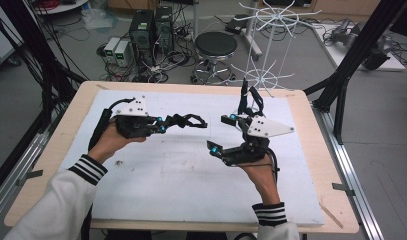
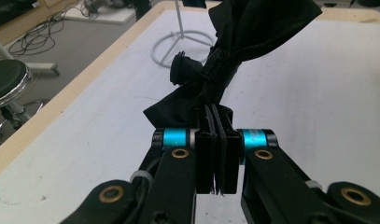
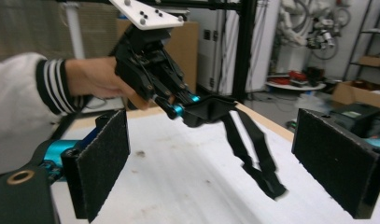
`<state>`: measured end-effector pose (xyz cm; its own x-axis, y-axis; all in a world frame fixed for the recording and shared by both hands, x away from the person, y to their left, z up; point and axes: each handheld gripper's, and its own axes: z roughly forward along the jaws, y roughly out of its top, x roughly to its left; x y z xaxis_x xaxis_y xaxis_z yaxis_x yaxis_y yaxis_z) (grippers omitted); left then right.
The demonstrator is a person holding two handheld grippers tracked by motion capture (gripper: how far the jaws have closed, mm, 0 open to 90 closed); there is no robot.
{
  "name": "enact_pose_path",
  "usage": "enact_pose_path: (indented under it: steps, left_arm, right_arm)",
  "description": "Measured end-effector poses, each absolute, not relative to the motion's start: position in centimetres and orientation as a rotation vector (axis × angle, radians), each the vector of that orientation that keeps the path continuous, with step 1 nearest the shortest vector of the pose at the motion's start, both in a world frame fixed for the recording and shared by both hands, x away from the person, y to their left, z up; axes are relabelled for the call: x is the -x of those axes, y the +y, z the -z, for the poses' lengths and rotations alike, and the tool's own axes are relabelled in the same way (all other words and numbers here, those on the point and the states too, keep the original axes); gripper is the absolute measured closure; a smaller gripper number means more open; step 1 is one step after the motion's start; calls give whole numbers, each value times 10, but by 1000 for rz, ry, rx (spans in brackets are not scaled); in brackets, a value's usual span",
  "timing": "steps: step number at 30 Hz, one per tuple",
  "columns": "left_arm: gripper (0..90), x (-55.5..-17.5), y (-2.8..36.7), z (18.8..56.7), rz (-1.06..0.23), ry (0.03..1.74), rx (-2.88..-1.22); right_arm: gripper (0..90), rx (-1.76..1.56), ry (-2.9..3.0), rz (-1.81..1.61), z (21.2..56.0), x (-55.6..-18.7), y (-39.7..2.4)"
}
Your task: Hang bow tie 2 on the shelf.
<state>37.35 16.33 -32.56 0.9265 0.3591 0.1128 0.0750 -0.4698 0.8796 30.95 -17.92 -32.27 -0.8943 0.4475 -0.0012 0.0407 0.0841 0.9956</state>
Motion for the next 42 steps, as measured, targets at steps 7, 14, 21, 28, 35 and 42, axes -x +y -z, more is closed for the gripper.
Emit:
enact_pose_path:
  steps: [7,14,21,28,35,42]
  left_arm:
    - [877,-365,158,324,-330,297,-2008]
    - [877,-357,150,326,-323,298,-1969]
    - [877,-350,143,328,-304,284,-1942]
    - [877,-347,140,328,-295,267,-1935]
    - [877,-346,140,327,-287,258,-1926]
    - [877,-345,140,327,-287,255,-1926]
  right_arm:
    - [108,-458,2105,-1876,316,-315,-164]
    - [144,-441,2149,-1860,313,-318,-150]
    - [163,-457,2182,-1833,312,-321,-141]
    - [239,-442,2197,-1818,312,-321,-138]
    - [340,-418,2205,-1776,311,-320,-137]
    - [441,-388,2199,-1749,311,-320,-135]
